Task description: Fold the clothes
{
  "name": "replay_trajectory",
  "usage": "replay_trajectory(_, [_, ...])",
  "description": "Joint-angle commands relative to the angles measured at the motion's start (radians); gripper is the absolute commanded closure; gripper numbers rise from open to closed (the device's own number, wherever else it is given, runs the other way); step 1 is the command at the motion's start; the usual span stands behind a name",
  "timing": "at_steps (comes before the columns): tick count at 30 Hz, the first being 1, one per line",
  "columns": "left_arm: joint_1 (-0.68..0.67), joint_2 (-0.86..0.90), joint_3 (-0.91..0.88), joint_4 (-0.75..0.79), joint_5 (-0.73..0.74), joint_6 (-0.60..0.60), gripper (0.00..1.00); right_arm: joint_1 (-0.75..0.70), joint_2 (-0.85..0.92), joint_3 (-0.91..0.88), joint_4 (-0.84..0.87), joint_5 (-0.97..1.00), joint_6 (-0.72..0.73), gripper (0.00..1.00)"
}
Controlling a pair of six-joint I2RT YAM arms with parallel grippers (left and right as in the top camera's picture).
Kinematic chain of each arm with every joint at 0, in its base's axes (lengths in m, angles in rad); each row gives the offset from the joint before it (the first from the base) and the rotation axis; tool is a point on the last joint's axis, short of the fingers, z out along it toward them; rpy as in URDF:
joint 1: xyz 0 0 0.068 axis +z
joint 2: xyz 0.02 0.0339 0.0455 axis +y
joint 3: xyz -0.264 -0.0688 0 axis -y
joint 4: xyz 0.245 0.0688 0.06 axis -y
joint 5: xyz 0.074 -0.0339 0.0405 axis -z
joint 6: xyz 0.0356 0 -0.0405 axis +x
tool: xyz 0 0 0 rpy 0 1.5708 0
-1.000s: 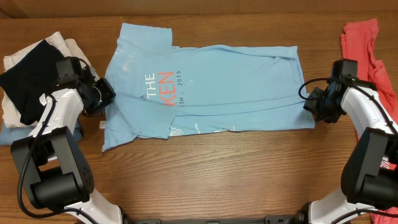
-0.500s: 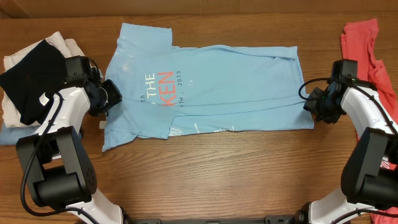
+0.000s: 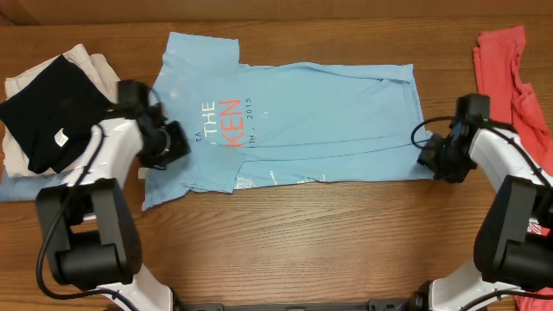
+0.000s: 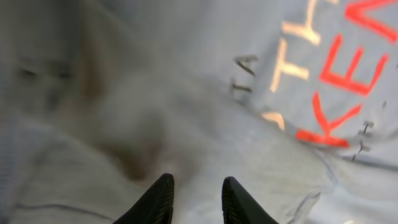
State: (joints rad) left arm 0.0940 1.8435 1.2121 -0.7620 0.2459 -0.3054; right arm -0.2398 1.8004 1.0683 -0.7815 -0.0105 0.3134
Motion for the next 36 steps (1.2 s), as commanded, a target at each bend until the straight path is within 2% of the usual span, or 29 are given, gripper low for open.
replay_trajectory(1, [-0.068,-0.037,-0.029,-0.009,-0.079,0.036,0.7,0.003,-0.002,-0.062,0.022,0.009,0.028,0.54])
replay_trajectory(4, [-0.103,-0.037,-0.051,-0.011,-0.112,0.026,0.7,0.003,-0.002,-0.099,0.037,0.009,0.028,0.54])
replay_trajectory(5, [-0.111,-0.037,-0.06,-0.011,-0.126,0.018,0.69,0.003,-0.002,-0.105,0.035,0.009,0.028,0.58])
replay_trajectory(8, [-0.119,-0.037,-0.085,-0.013,-0.16,0.013,0.7,0.003,-0.002,-0.109,0.015,0.01,0.028,0.92])
replay_trajectory(9, [-0.119,-0.037,-0.093,-0.015,-0.168,0.013,0.7,0.003,-0.002,-0.109,0.007,0.01,0.029,0.96])
replay_trajectory(13, [-0.119,-0.037,-0.127,-0.02,-0.192,0.013,0.7,-0.012,-0.002,-0.109,-0.058,0.113,0.154,0.96])
replay_trajectory(23, [-0.119,-0.037,-0.19,0.015,-0.212,0.007,0.69,-0.043,-0.003,-0.138,-0.202,0.205,0.268,0.96])
replay_trajectory(31, [-0.119,-0.037,-0.19,0.041,-0.238,-0.034,0.69,-0.043,-0.007,-0.247,-0.093,0.2,0.29,0.96])
replay_trajectory(36, [-0.119,-0.037,-0.189,0.069,-0.185,-0.035,0.66,-0.043,-0.007,-0.246,-0.075,0.201,0.289,0.96])
